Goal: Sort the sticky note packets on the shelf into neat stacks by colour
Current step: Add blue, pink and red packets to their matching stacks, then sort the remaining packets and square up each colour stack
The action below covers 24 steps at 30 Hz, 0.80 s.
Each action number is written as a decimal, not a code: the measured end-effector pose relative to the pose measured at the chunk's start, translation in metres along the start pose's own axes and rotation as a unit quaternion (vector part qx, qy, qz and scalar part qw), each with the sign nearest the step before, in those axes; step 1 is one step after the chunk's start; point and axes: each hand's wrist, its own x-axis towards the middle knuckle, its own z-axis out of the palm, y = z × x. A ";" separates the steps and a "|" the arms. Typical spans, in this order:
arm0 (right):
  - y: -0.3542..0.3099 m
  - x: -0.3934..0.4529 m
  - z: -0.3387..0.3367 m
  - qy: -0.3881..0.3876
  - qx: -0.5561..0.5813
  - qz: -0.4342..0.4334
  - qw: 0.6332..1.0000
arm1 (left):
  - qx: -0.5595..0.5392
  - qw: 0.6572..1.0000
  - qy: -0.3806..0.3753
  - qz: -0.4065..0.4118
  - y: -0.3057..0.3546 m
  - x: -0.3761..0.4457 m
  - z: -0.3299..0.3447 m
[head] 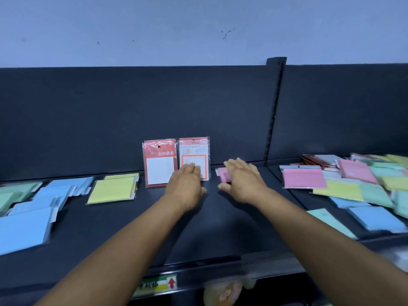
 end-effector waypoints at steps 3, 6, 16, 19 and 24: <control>0.022 -0.015 -0.007 -0.021 -0.019 0.019 0.999 | -0.002 1.000 -0.009 0.028 0.028 0.004 0.003; 0.050 -0.028 -0.012 -0.020 -0.027 0.042 0.999 | -0.004 0.998 -0.016 0.056 0.060 0.008 0.007; 0.155 -0.062 -0.036 -0.011 -0.030 0.111 0.993 | -0.034 0.992 -0.066 0.106 0.163 0.041 0.030; 0.189 -0.066 -0.045 -0.021 -0.037 0.127 0.991 | -0.048 0.991 -0.077 0.100 0.192 0.053 0.038; 0.239 -0.066 -0.053 -0.029 -0.044 0.147 0.988 | -0.046 0.990 -0.116 0.057 0.230 0.071 0.047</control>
